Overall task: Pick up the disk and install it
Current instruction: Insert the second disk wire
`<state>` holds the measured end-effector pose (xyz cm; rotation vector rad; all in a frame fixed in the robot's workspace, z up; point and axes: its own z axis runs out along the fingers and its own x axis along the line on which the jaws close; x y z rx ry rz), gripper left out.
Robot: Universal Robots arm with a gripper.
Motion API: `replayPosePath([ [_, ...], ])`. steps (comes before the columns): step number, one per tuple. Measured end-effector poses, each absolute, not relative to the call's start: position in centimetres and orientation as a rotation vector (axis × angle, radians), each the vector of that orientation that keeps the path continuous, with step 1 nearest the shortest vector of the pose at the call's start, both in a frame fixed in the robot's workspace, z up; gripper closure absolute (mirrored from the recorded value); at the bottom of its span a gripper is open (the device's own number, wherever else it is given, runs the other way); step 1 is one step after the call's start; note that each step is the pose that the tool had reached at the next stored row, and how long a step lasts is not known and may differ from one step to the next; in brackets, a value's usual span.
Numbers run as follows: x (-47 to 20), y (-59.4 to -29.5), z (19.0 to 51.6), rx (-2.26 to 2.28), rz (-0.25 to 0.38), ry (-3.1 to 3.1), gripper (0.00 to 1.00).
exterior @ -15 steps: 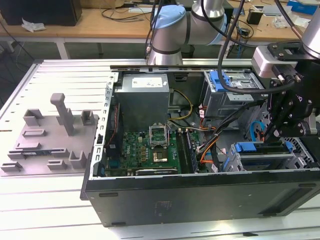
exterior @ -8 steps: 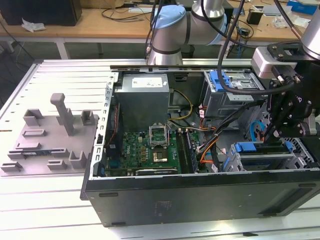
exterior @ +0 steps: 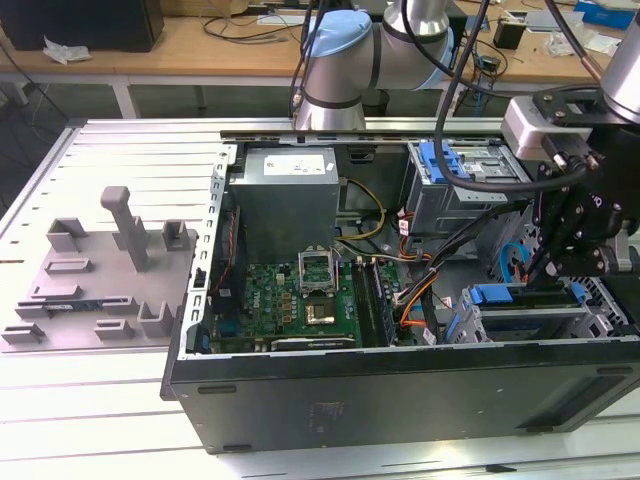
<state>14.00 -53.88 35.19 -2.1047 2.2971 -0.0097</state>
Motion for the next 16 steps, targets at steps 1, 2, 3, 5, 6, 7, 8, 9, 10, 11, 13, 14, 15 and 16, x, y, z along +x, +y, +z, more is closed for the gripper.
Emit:
replayPosePath([
  [1,14.00,-53.88,35.16,-2.104,-0.009,2.297,0.84],
  [2,14.01,-53.88,35.15,-2.104,-0.009,2.297,0.84],
  [3,14.02,-53.88,35.12,-2.104,-0.008,2.297,0.84],
  [5,14.03,-53.88,35.10,-2.104,-0.008,2.296,0.84],
  [6,14.04,-53.88,35.08,-2.104,-0.008,2.296,0.84],
  [7,14.05,-53.88,35.06,-2.104,-0.008,2.296,0.84],
  [8,14.06,-53.88,35.05,-2.104,-0.008,2.296,0.84],
  [9,14.07,-53.88,35.03,-2.104,-0.008,2.296,0.84],
  [10,14.07,-53.88,35.01,-2.104,-0.008,2.296,0.84],
  [11,14.08,-53.88,34.98,-2.104,-0.008,2.296,0.84],
  [13,14.08,-53.88,34.94,-2.104,-0.008,2.296,0.84],
  [14,14.08,-53.88,34.89,-2.104,-0.008,2.296,0.84],
  [15,14.08,-53.88,34.86,-2.104,-0.008,2.296,0.84],
  [16,14.08,-53.88,34.84,-2.104,-0.008,2.296,0.84],
])
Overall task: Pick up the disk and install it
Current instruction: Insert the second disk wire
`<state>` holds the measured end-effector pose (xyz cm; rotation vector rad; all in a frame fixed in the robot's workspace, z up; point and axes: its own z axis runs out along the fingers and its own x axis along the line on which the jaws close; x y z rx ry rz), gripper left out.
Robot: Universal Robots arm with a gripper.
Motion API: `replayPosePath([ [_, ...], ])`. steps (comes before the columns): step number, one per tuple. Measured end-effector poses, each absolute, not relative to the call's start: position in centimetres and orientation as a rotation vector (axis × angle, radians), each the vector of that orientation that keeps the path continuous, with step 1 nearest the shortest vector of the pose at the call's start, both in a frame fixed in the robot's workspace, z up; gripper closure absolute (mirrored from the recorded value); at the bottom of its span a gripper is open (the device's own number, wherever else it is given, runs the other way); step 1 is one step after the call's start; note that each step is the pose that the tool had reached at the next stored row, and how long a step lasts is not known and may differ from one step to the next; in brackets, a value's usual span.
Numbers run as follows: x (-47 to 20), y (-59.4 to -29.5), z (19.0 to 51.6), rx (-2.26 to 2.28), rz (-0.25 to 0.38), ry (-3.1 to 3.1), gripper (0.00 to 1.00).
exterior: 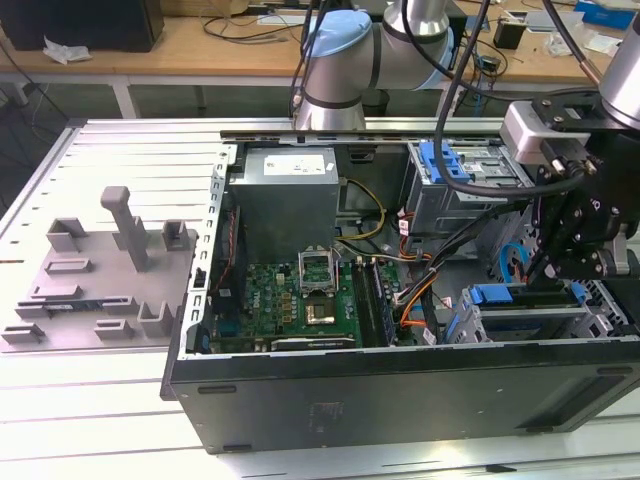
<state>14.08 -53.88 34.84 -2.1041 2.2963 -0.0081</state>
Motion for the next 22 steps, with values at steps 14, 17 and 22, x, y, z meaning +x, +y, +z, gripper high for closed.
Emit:
replayPosePath([
  [14,14.13,-53.87,34.45,-2.104,-0.008,2.296,0.84],
  [17,14.13,-53.87,34.42,-2.104,-0.008,2.296,0.84],
  [22,14.13,-53.87,34.44,-2.104,-0.008,2.296,0.84],
])
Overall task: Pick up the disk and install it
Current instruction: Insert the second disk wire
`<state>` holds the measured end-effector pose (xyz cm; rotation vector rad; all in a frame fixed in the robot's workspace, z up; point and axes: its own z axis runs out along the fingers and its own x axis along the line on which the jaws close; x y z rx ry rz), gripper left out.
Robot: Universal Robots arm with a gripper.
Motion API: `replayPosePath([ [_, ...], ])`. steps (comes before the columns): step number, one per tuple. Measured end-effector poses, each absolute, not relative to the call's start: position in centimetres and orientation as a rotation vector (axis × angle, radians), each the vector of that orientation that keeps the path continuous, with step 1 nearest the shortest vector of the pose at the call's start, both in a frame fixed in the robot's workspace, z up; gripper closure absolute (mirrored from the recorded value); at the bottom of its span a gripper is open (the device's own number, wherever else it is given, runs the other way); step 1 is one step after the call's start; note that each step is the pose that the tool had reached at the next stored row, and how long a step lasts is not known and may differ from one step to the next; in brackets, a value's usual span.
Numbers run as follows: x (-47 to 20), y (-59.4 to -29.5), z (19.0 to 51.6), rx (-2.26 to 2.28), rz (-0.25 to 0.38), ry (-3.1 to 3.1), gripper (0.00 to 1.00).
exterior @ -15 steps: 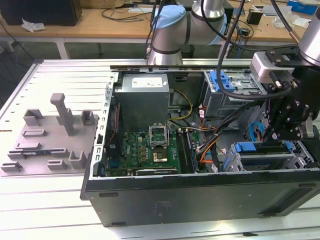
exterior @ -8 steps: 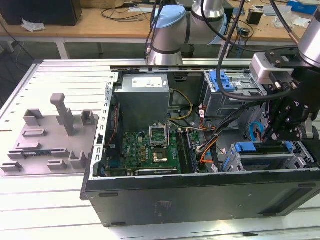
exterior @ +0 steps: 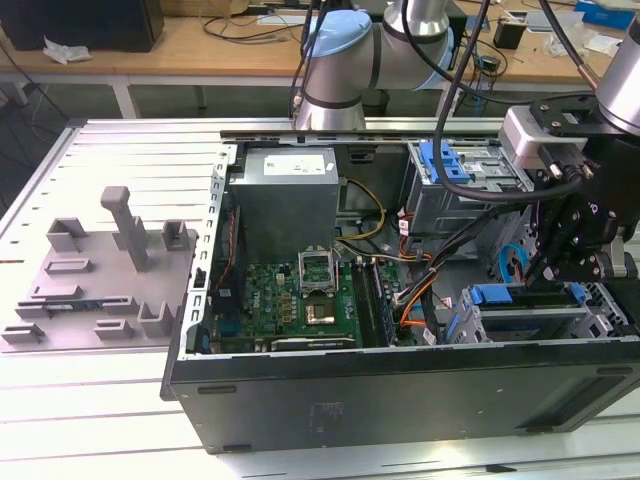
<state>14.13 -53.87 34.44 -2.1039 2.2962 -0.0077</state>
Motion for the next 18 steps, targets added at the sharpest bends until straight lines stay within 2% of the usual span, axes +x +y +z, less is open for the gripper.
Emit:
replayPosePath([
  [18,14.12,-53.87,34.44,-2.104,-0.009,2.296,0.84],
])
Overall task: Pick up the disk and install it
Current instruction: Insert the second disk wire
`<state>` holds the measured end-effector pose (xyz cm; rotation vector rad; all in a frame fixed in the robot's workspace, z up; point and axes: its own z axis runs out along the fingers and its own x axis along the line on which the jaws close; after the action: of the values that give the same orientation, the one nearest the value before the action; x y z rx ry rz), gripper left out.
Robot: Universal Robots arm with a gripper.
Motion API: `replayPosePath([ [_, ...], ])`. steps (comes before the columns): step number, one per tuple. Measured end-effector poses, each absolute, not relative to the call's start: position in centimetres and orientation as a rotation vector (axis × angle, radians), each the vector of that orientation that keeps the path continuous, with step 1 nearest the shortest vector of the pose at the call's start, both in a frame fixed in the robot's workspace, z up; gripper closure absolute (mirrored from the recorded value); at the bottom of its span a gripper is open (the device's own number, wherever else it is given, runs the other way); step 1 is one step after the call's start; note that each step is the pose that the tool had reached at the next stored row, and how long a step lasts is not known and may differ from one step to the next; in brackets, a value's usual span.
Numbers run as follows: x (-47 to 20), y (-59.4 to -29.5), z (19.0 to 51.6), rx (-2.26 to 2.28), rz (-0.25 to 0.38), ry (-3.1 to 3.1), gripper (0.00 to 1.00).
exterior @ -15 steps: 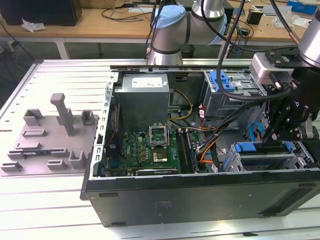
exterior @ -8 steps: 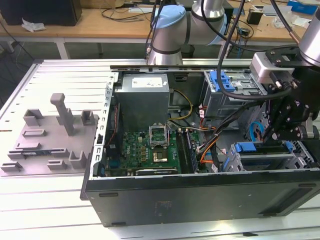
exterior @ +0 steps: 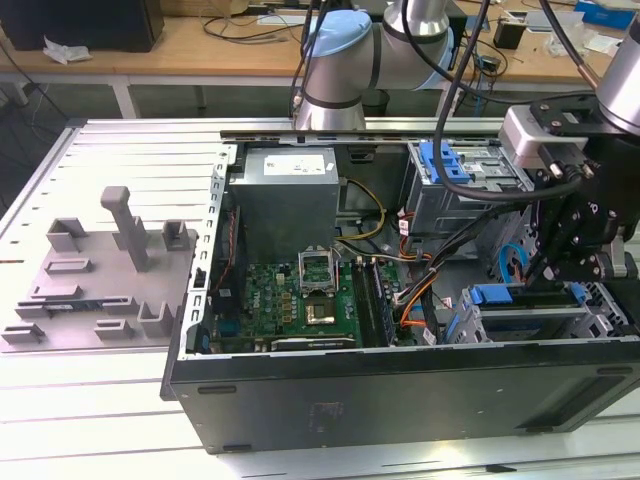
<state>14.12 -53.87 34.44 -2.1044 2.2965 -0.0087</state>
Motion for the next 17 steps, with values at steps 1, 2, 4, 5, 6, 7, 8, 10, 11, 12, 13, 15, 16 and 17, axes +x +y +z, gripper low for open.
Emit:
replayPosePath([
  [1,14.12,-53.86,34.43,-2.104,-0.009,2.297,0.84],
  [2,14.12,-53.86,34.42,-2.104,-0.009,2.296,0.84],
  [4,14.12,-53.86,34.42,-2.104,-0.007,2.296,0.84],
  [5,14.12,-53.86,34.50,-2.104,-0.007,2.296,0.84],
  [6,14.12,-53.87,34.59,-2.104,-0.008,2.296,0.84],
  [7,14.12,-53.87,34.64,-2.104,-0.008,2.296,0.84],
  [8,14.12,-53.86,34.65,-2.104,-0.008,2.296,0.84],
  [10,14.11,-53.87,34.69,-2.104,-0.008,2.296,0.84],
  [11,14.11,-53.86,34.68,-2.104,-0.008,2.296,0.84],
  [12,14.11,-53.86,34.68,-2.104,-0.008,2.296,0.84],
  [13,14.11,-53.86,34.66,-2.104,-0.008,2.296,0.84],
  [15,14.11,-53.86,34.58,-2.104,-0.008,2.296,0.84],
  [16,14.11,-53.86,34.54,-2.104,-0.008,2.296,0.84],
  [17,14.11,-53.87,34.48,-2.104,-0.008,2.296,0.84],
])
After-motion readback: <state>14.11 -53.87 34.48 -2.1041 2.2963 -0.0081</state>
